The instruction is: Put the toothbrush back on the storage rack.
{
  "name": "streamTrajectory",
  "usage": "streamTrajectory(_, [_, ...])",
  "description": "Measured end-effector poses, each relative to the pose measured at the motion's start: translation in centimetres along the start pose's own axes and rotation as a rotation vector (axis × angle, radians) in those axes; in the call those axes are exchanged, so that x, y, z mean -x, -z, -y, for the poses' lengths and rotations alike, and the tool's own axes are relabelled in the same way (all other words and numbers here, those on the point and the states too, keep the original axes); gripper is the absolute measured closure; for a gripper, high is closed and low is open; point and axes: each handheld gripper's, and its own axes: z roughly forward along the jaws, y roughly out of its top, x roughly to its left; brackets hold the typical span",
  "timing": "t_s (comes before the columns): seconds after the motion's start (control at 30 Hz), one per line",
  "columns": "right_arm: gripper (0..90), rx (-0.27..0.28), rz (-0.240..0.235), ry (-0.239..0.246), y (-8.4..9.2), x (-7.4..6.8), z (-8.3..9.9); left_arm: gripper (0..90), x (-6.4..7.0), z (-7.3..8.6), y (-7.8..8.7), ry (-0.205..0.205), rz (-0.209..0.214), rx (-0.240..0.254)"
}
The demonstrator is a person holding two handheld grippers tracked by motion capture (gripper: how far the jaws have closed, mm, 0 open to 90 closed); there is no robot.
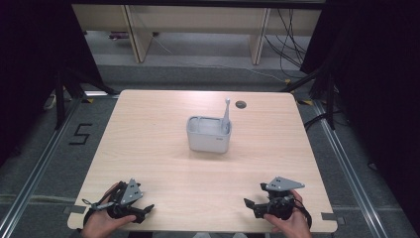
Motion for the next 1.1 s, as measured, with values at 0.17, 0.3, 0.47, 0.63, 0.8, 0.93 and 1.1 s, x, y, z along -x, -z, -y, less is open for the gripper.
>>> streamTrajectory(0.17, [16.7,-0.022,0.006,0.001,0.20,-0.33,0.42,16.2,0.00,-0.01,-0.01,-0.003,0.000,-0.002])
streamTrajectory(0.3, [16.7,-0.027,0.020,-0.002,0.36,-0.63,0.64,16.2,-0.01,0.00,-0.02,-0.002,0.000,-0.002])
streamTrajectory(0.47, [16.7,-0.023,0.012,0.024,0.41,-0.62,0.80,16.2,0.00,0.00,-0.01,0.001,0.001,0.000])
streamTrajectory(0.63, [16.6,-0.023,0.024,0.026,0.55,-0.75,0.97,16.2,-0.03,0.00,0.00,-0.002,0.000,-0.003])
streamTrajectory(0.8, [16.7,-0.026,0.011,0.028,0.59,-0.80,1.05,16.2,-0.01,0.00,-0.02,0.000,0.000,-0.001])
streamTrajectory(0.93, [16.7,-0.030,0.019,0.034,0.68,-0.78,1.10,16.2,-0.02,0.00,0.00,-0.002,0.000,-0.003])
streamTrajectory(1.1, [16.7,-0.028,0.017,0.041,0.66,-0.71,1.12,16.2,-0.02,0.00,0.00,0.001,0.000,0.000])
